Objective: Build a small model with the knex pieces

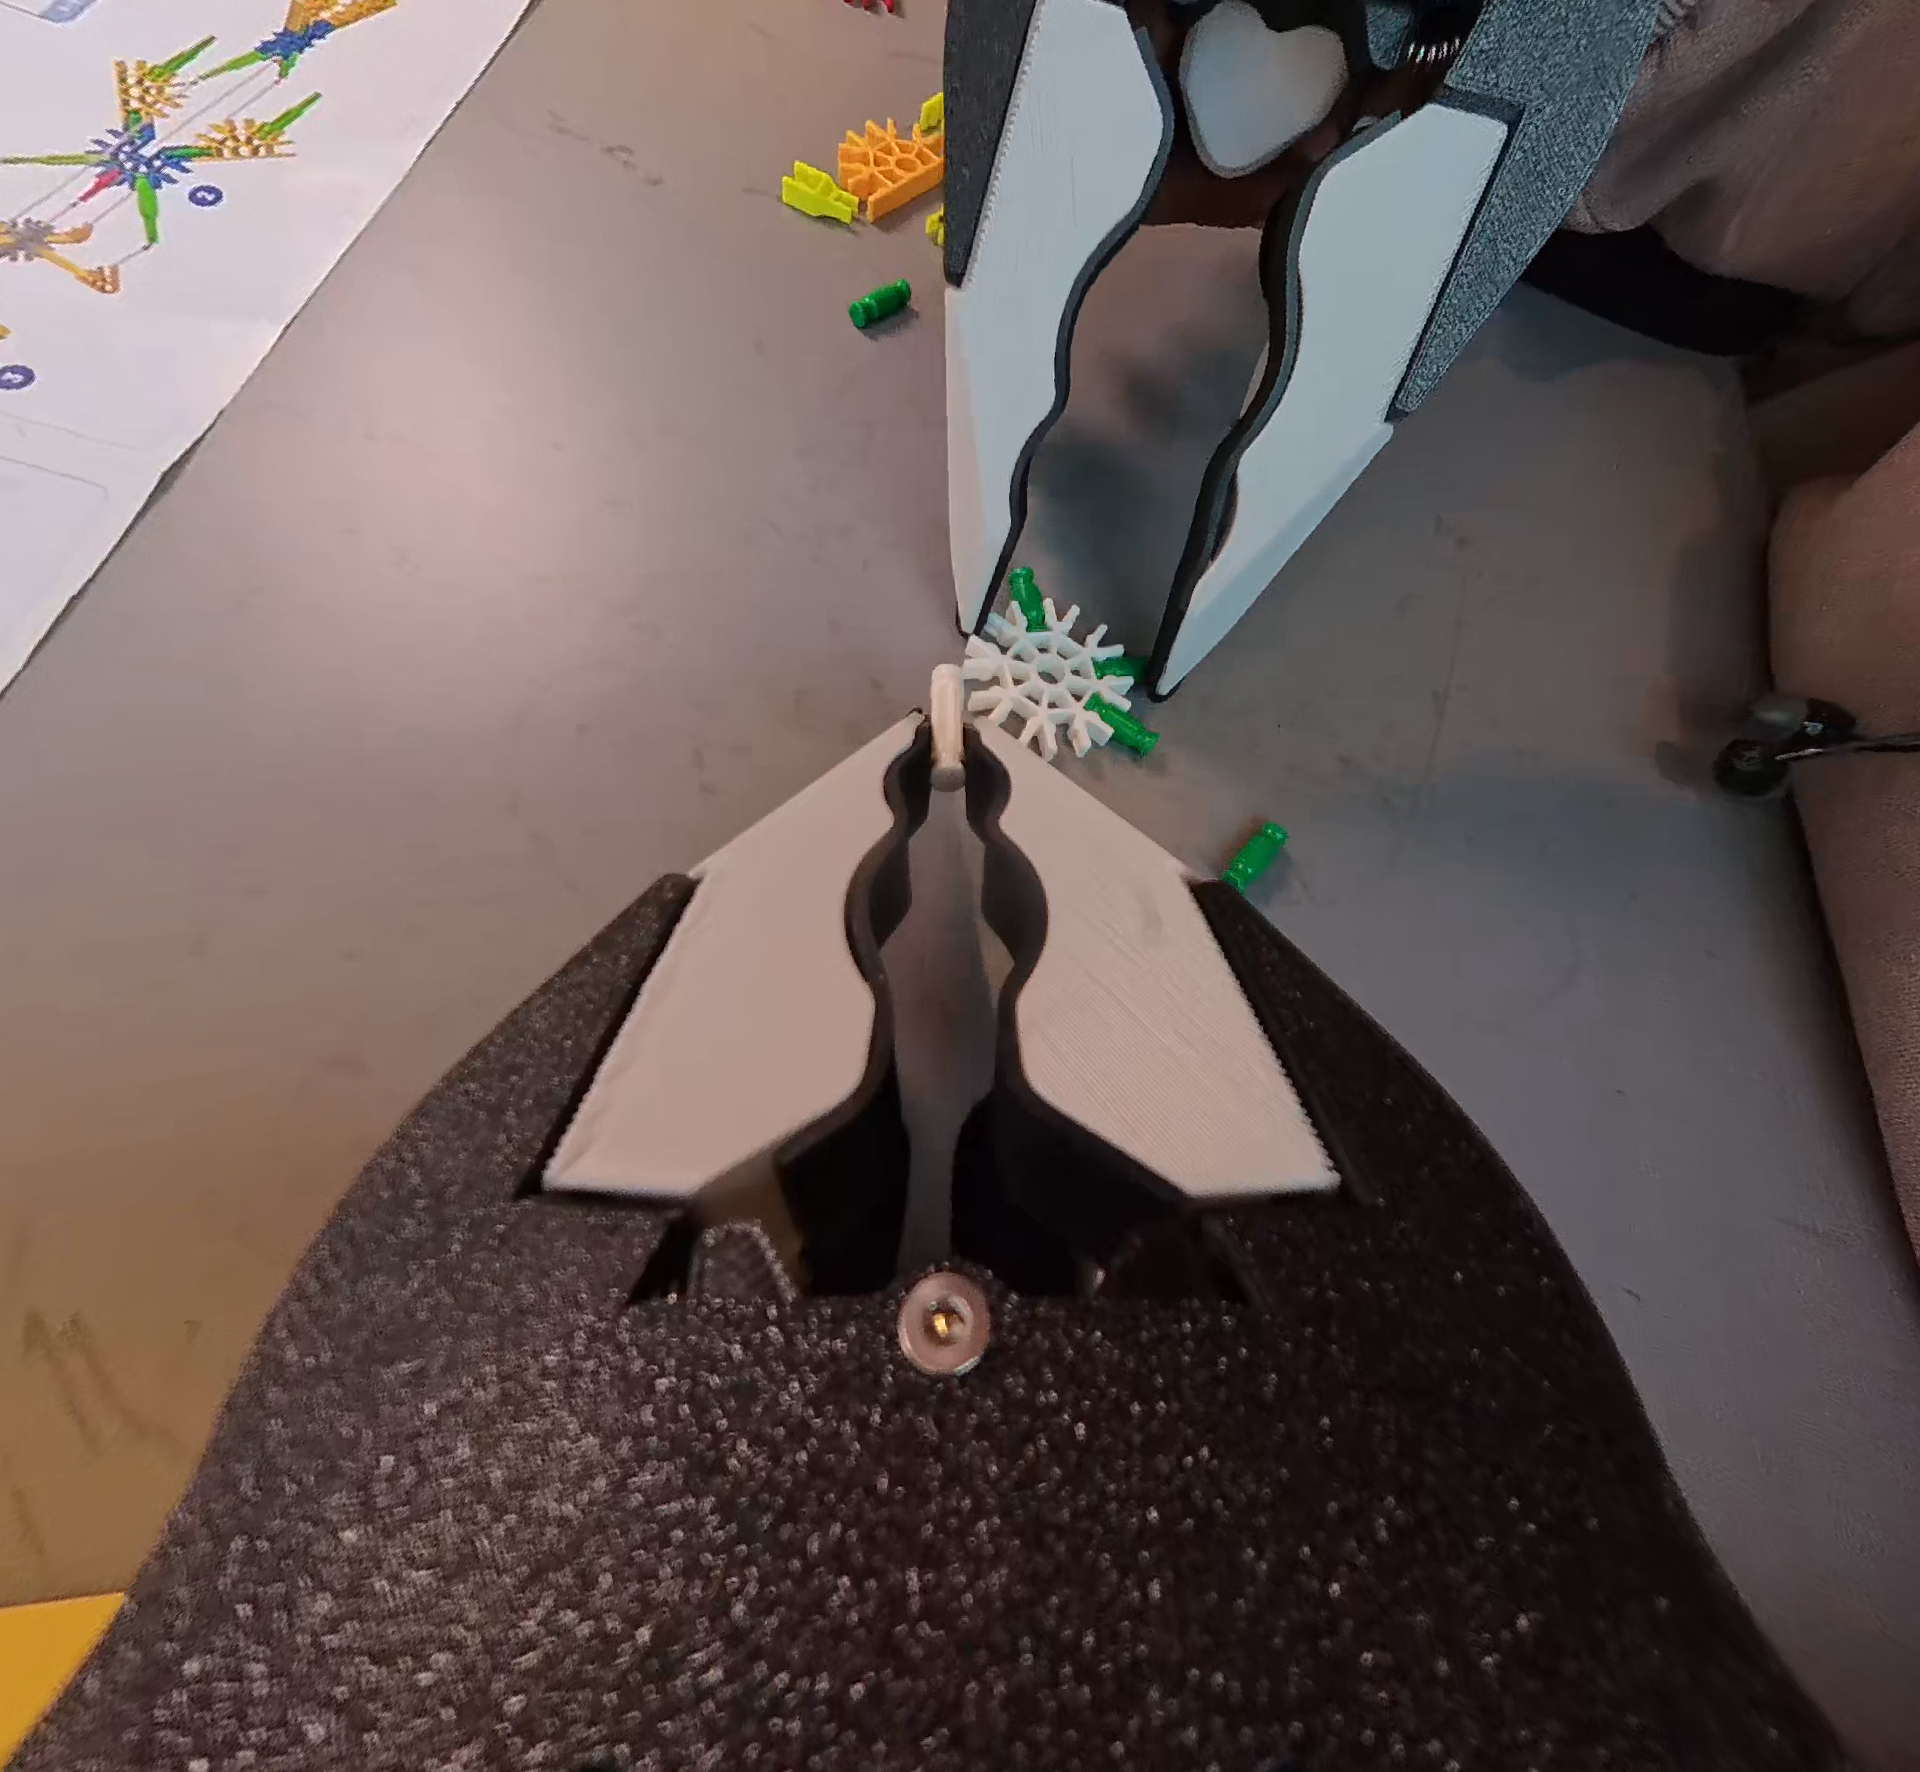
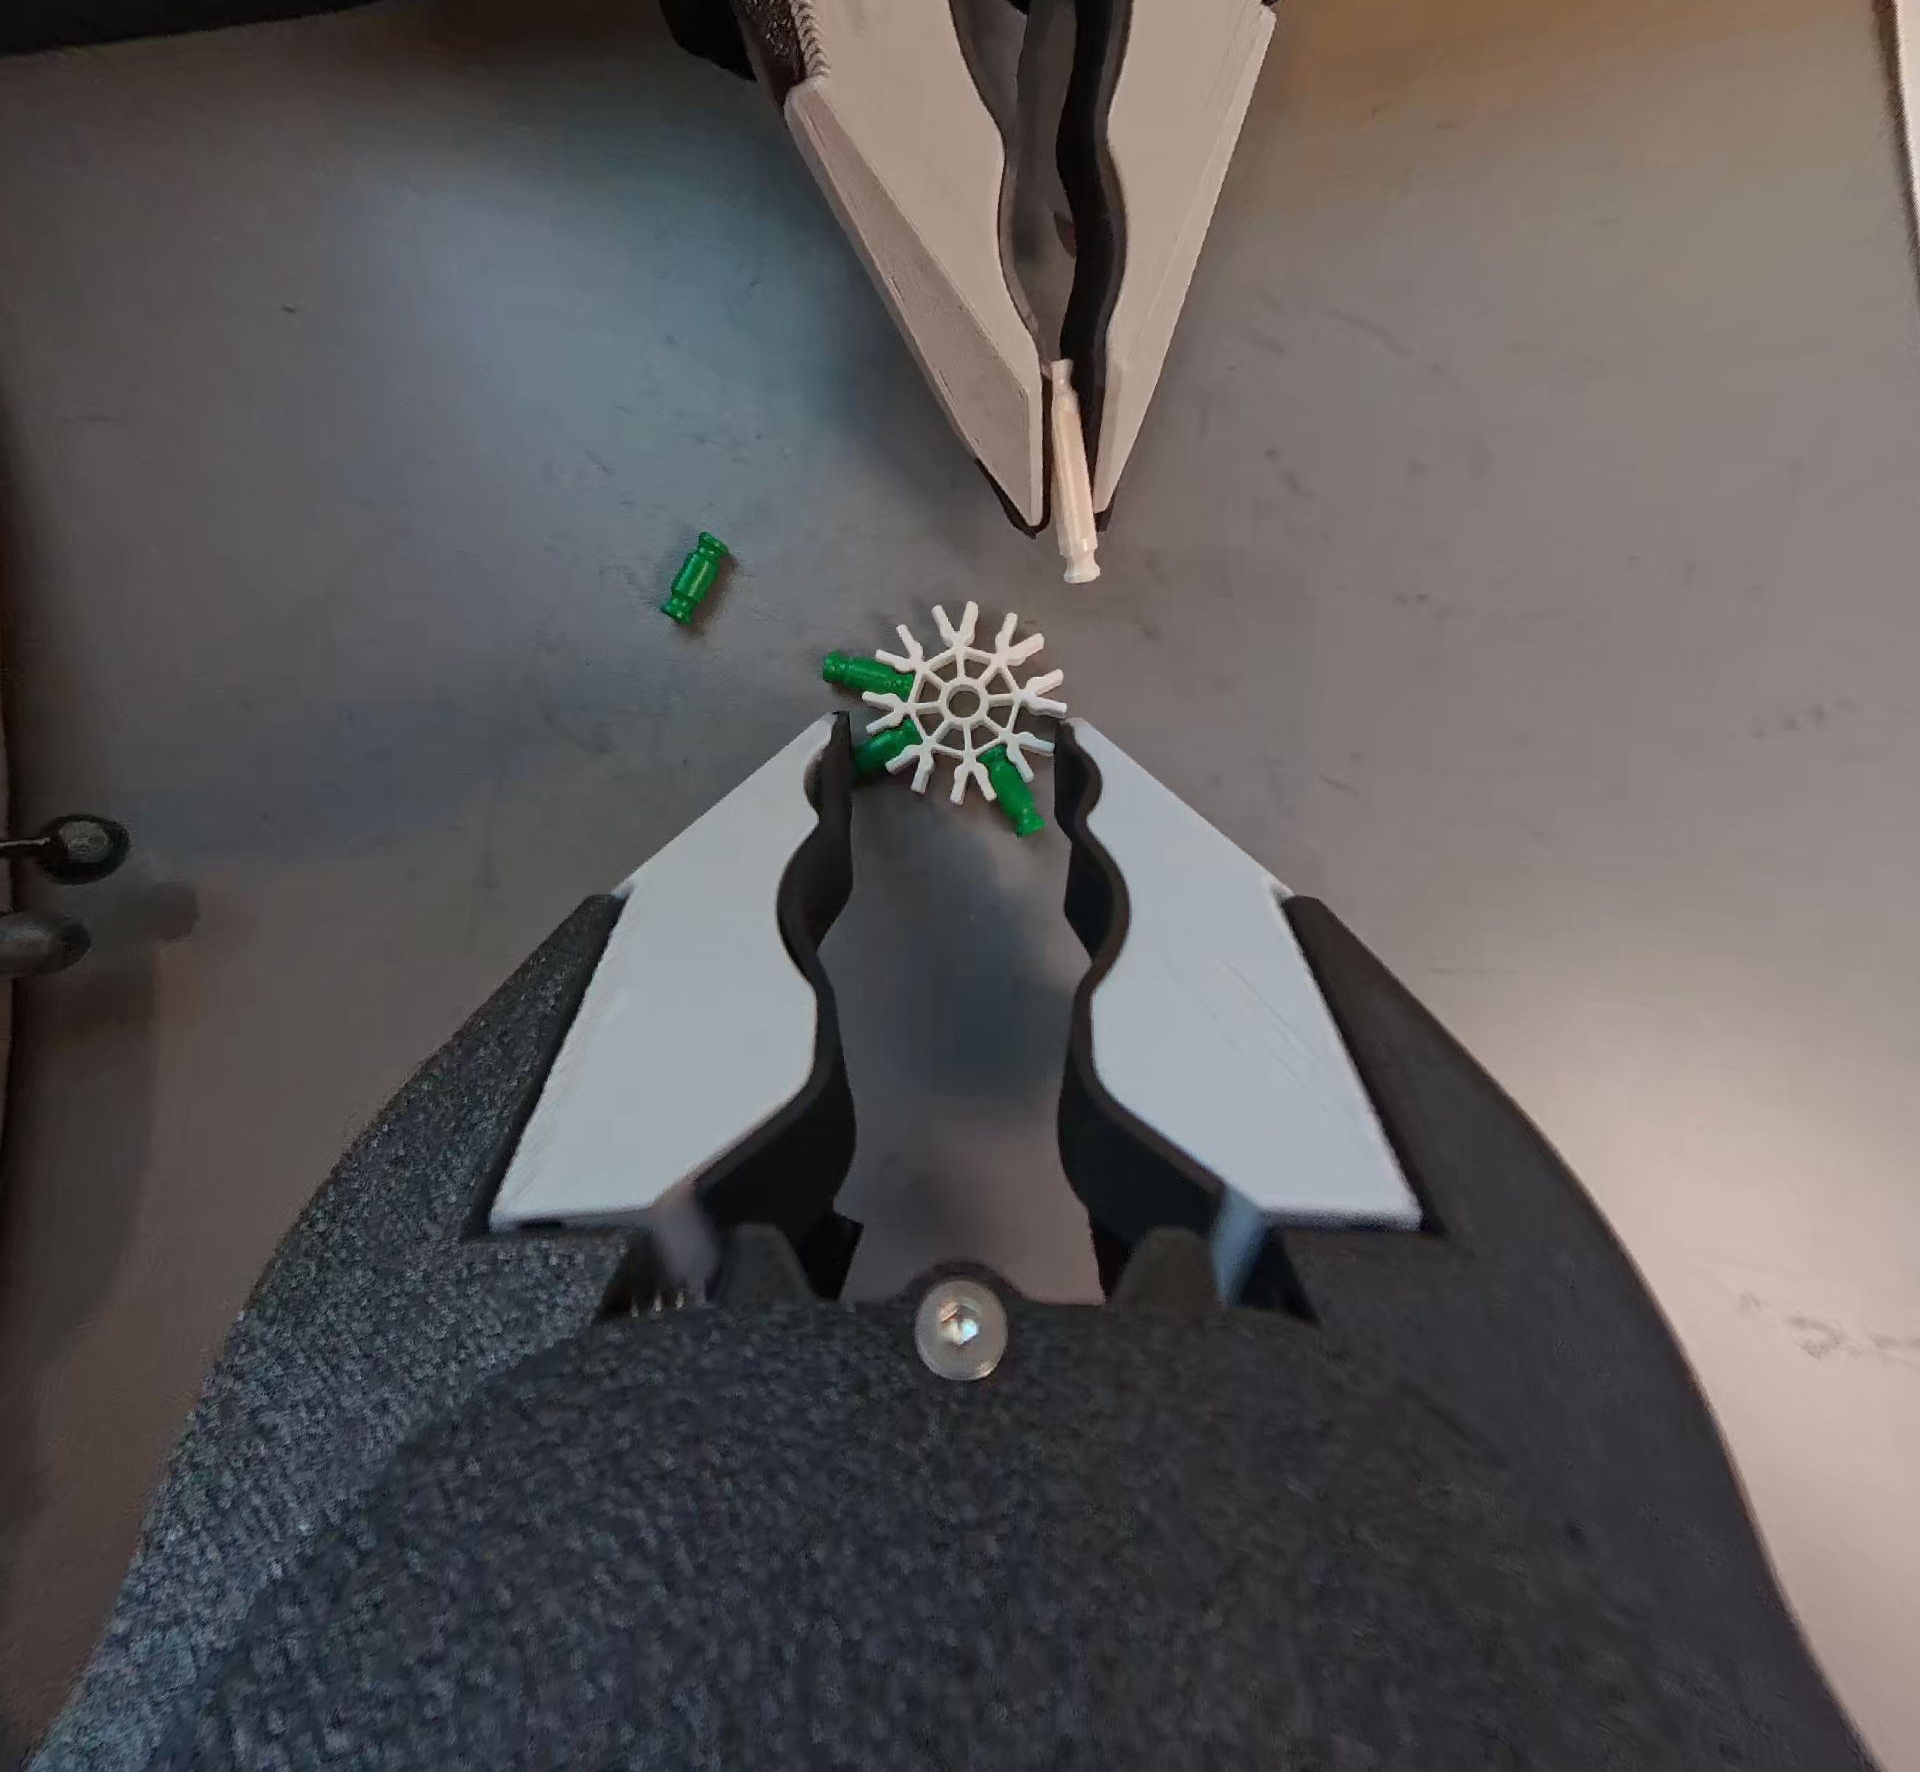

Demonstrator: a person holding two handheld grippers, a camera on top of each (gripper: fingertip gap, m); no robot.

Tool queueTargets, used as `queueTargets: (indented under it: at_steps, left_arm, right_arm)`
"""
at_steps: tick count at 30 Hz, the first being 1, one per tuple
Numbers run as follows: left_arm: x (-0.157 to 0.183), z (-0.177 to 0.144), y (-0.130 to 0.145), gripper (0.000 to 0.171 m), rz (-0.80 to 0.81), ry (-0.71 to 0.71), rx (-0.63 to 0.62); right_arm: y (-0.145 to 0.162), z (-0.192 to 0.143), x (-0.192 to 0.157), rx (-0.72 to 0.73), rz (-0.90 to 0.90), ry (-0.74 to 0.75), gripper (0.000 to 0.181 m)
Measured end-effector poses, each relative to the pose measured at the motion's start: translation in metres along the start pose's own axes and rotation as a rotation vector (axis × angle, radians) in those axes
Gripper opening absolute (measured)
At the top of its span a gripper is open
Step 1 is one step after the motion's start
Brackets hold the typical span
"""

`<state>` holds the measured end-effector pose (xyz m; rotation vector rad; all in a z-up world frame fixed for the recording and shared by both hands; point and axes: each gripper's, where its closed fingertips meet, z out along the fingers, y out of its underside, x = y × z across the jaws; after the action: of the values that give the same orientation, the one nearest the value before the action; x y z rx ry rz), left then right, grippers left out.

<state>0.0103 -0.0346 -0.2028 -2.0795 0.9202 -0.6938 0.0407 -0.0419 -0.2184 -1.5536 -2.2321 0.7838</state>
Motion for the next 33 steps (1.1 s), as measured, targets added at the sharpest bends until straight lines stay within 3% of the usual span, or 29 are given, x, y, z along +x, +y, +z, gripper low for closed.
queueTargets:
  at_steps: [1,7,15,20,33]
  left_arm:
    - [0.002,-0.001,0.000,0.005,0.001,0.003,0.003]
    - [0.013,-0.002,0.002,0.005,0.019,0.029,0.005]
    - [0.017,-0.001,0.006,0.005,0.029,0.030,-0.009]
    - [0.017,0.000,0.006,0.005,0.029,0.023,-0.011]
    - [0.016,0.000,0.008,0.005,0.031,0.009,-0.018]
  right_arm:
    - [0.000,0.000,-0.001,0.002,-0.013,-0.007,0.037]
    - [0.002,0.000,-0.017,0.005,-0.117,-0.077,0.038]
    - [0.001,-0.005,-0.015,0.035,-0.089,-0.084,0.047]
    - [0.004,-0.015,-0.014,0.064,-0.073,-0.091,0.046]
    - [0.006,-0.002,-0.018,0.010,-0.109,-0.063,0.042]
